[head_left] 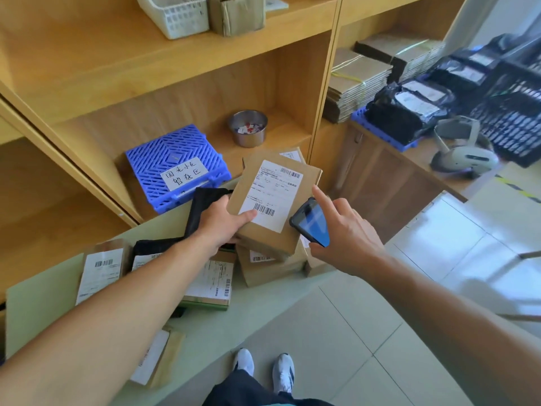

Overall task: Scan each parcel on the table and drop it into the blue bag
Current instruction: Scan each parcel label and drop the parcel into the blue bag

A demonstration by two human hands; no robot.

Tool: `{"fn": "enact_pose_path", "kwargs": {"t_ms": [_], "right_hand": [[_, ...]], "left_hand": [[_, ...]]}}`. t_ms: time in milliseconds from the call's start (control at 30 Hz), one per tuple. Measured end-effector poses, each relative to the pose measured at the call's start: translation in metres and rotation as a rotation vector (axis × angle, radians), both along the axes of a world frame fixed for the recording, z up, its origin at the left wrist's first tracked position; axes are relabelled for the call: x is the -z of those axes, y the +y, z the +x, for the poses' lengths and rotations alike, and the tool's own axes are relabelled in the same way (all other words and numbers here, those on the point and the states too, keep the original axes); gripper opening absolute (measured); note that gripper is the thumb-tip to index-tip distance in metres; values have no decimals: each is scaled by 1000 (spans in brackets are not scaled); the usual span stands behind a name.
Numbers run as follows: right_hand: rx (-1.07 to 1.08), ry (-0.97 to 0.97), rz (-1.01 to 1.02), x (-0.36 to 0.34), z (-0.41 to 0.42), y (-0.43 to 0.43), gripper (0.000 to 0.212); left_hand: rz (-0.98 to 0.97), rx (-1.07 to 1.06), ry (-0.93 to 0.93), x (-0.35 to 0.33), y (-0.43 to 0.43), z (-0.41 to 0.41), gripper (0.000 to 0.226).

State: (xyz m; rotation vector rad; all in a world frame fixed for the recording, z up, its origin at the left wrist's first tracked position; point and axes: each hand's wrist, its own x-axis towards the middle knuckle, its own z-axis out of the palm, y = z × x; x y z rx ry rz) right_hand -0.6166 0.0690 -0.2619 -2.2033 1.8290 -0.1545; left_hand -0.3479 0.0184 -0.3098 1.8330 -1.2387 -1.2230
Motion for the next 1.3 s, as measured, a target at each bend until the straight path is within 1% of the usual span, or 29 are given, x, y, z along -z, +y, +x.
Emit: {"fn": "enact_pose_path", "kwargs": {"t_ms": [67,133,233,333,533,700,800,933,1033,1100,1233,1300], "right_hand": [[26,3,-31,-2,6,-2,119],[89,-10,-58,-6,13,-6,118],[133,13,-78,-14,22,-14,114],[96,46,-86,-15,32,-19,115],[-20,16,-45,-9,62,-22,113],[-78,-68,-67,-6,100,-26,118],[-137,-107,-110,-7,131,-27,119],[-248,-96,-124,-10,185,-22,122],[-338,-104,-111,-7,242,-11,120],[-412,-90,-116,-7,284,4,118],[-585,-82,-101,-8,394,57,114],[-669,-81,-76,-9,448,86,114]], "left_hand": [[-109,-22,-94,-10,-4,7,64],[-221,-22,-234,-23,-4,15,66],[-316,-32,-380,-38,2,27,72],[-342,-50,-429,-38,10,43,82],[-318,-138,-487,-33,35,72,83],[-301,-203,-489,-32,52,103,78],[-284,-267,-420,-30,67,132,78],[-253,-367,-331,-21,100,180,75],[-237,-445,-308,-14,137,223,72],[-220,-523,-254,-7,166,252,69],[-162,-684,-172,6,247,329,75],[-138,-761,-167,12,290,370,69]]}}
